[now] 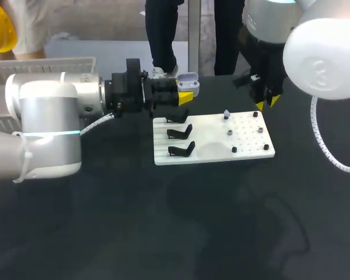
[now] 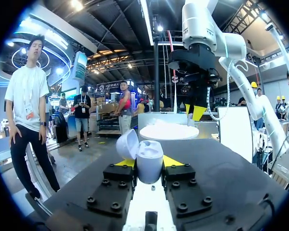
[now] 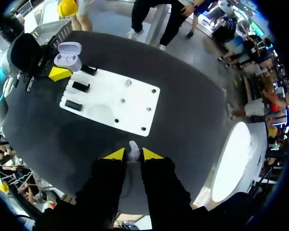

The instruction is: Pick up each earbud case from the left stands, insert the matching earbuds, close the lid, and place the case in the box.

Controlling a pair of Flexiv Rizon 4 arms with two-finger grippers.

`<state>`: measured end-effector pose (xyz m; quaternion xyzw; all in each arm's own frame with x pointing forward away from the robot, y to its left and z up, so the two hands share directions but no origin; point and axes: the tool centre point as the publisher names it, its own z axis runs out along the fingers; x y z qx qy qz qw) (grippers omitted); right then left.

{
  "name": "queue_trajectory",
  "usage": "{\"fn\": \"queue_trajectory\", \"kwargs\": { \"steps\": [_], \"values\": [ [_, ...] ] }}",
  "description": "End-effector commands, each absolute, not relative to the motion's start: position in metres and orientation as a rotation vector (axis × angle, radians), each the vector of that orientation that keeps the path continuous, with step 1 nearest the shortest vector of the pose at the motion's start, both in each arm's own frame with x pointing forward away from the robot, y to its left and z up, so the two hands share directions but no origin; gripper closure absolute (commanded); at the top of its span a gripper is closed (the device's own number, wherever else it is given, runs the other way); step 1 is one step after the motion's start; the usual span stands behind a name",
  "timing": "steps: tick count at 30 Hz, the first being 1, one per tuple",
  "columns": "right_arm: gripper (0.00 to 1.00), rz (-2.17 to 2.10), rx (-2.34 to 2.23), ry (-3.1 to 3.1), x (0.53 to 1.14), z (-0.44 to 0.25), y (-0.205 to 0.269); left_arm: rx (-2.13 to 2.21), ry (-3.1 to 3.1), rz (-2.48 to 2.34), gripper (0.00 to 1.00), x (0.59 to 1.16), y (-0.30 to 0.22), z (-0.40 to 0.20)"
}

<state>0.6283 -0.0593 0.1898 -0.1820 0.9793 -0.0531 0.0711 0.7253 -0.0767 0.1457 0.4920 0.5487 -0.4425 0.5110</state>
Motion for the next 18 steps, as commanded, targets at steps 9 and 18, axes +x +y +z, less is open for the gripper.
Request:
{"fn": "queue_trajectory", "kwargs": {
  "steps": [9, 18],
  "values": [
    [1.00, -0.133, -0.358, 2.971, 0.636, 0.194, -0.056, 1.178, 1.317, -1.059, 1.00, 0.724, -0.077, 0.145],
    [1.00, -0.224, 0.463, 2.950, 0.647, 0.211, -0.047, 1.178, 1.317, -1.059, 1.00, 0.724, -0.077, 0.145]
  ]
}}
